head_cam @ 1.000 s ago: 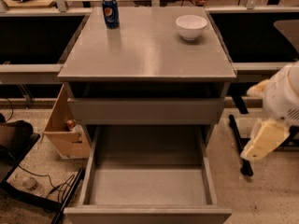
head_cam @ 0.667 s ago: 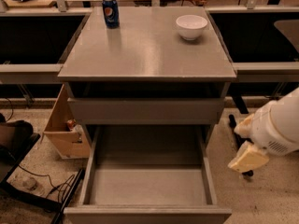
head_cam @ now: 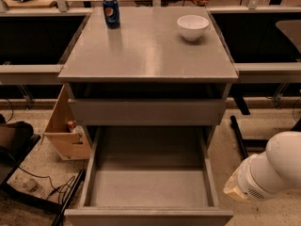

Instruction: Close middle drawer

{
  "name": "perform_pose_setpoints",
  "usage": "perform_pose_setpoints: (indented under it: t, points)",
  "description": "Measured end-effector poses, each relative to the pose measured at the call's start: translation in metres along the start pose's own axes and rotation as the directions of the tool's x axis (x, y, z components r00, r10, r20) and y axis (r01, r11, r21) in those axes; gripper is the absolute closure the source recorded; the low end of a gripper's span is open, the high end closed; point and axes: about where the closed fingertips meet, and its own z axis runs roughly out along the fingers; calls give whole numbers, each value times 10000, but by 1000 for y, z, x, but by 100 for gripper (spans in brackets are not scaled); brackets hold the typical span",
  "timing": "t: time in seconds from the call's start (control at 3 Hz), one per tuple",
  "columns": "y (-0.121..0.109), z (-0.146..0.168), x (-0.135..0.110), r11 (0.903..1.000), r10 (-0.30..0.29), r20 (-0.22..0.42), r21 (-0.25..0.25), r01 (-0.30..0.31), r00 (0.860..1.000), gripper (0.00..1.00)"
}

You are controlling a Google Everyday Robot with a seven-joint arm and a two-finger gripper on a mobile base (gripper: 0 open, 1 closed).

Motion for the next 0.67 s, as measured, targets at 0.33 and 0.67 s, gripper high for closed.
perform_pose_setpoints:
  t: [0.33,0.67]
  points:
    - [2,4,3,10000,81,-21,-21,-81,10000,100]
    - [2,4,3,10000,81,-22,-21,-81,10000,100]
